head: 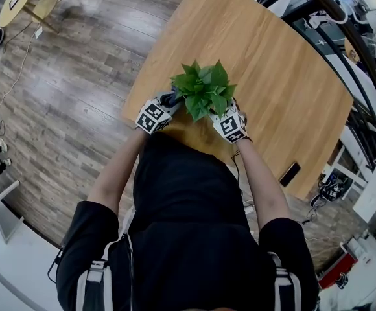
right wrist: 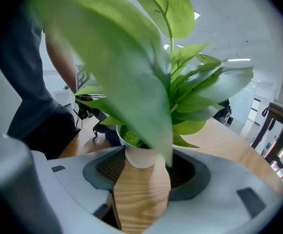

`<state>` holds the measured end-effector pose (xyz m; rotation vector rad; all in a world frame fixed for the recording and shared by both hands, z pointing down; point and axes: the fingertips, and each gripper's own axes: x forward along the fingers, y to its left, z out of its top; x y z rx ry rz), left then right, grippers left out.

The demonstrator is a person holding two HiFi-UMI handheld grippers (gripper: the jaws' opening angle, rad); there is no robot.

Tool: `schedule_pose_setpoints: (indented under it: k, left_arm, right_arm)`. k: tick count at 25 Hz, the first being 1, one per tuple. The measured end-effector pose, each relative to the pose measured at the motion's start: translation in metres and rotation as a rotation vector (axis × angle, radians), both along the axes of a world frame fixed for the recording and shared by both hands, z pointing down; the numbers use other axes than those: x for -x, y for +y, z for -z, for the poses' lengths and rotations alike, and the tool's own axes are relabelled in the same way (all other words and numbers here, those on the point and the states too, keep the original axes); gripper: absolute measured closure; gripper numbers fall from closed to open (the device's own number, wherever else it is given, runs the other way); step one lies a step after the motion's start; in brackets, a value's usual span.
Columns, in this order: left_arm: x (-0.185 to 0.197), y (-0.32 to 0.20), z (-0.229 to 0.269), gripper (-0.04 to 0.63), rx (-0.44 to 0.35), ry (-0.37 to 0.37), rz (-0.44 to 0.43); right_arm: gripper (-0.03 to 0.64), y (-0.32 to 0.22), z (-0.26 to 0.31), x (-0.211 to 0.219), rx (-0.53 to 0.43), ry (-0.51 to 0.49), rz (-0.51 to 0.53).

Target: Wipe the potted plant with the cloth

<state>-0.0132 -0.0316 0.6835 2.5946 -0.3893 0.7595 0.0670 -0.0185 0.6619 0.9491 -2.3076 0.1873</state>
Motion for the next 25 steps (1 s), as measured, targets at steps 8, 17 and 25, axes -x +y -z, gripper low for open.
schedule_pose_setpoints:
  k: [8,17,25]
  left_arm:
    - [-0.001,0.018,0.002,0.482,0.029,0.024,-0.05]
    - [0.005,0.001,0.007,0.482,0.036,0.03,0.029]
    - [0.009,-0.011,-0.003,0.482,0.01,-0.012,0.07]
  right_arm:
    - [0.374,-0.002,-0.001,0.004,0.001,0.001,-0.03]
    - [0.374,0.026,0.001,0.018,0.032,-0.075,0.001]
    - [0.374,0.001,-0.002,0.01,0.019,-0.027,-0.064]
